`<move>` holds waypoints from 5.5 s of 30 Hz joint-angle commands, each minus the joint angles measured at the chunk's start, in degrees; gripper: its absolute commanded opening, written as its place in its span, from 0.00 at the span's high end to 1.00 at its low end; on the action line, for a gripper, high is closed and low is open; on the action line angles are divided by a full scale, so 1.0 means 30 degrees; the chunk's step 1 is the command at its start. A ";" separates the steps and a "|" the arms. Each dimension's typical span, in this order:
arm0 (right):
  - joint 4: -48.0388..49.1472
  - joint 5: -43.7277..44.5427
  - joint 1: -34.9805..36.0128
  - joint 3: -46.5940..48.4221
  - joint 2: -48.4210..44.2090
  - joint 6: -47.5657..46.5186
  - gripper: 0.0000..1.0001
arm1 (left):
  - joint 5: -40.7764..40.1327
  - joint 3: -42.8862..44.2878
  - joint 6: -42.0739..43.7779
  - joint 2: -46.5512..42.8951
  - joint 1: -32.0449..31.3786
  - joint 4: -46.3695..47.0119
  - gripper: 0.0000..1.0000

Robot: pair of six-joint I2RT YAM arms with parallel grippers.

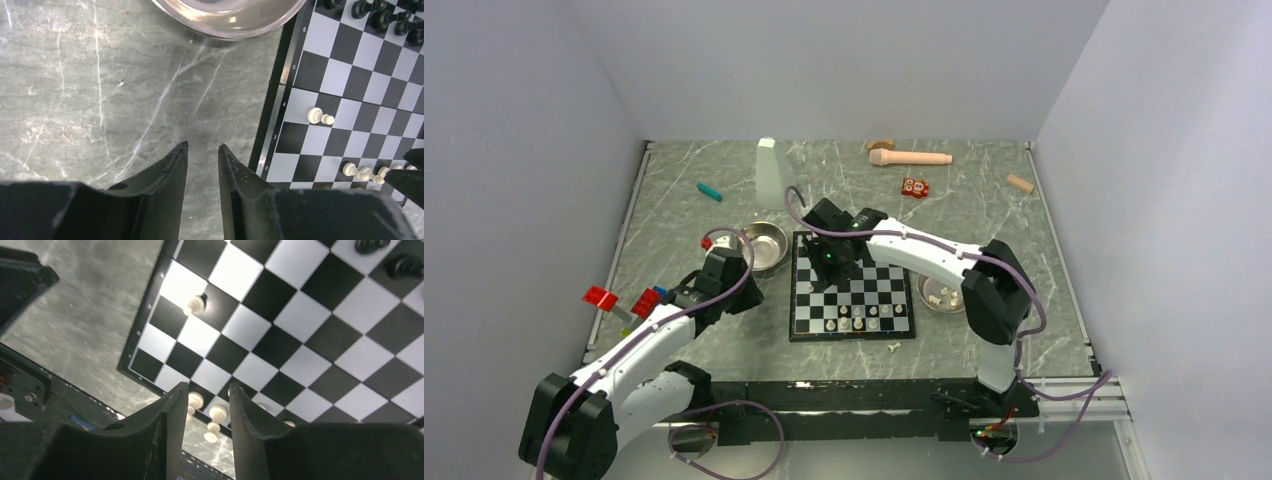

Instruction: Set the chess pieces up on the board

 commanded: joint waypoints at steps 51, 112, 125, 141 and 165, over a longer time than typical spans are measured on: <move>-0.0012 -0.0426 0.0335 0.5139 0.5305 0.0105 0.85 | 0.2714 -0.1258 0.0570 -0.1182 0.3138 0.1369 0.66; 0.0086 -0.0624 0.0920 -0.0253 0.0926 0.0869 0.83 | 0.2937 -0.1252 0.0617 -0.0831 0.3162 0.1601 0.67; 0.0088 -0.0664 0.0929 -0.0097 0.1094 0.0831 0.80 | 0.2877 -0.1333 0.0557 -0.0976 0.3170 0.1554 0.67; 0.1264 0.2169 0.0743 -0.0962 -0.2786 0.1683 0.64 | 0.2994 -0.1040 0.0636 -0.0808 0.3199 0.1592 0.66; 0.0364 0.2922 -0.1762 -1.4471 -1.4094 1.0503 0.66 | 0.3692 -0.0533 0.1580 -0.0578 0.2613 0.2454 0.68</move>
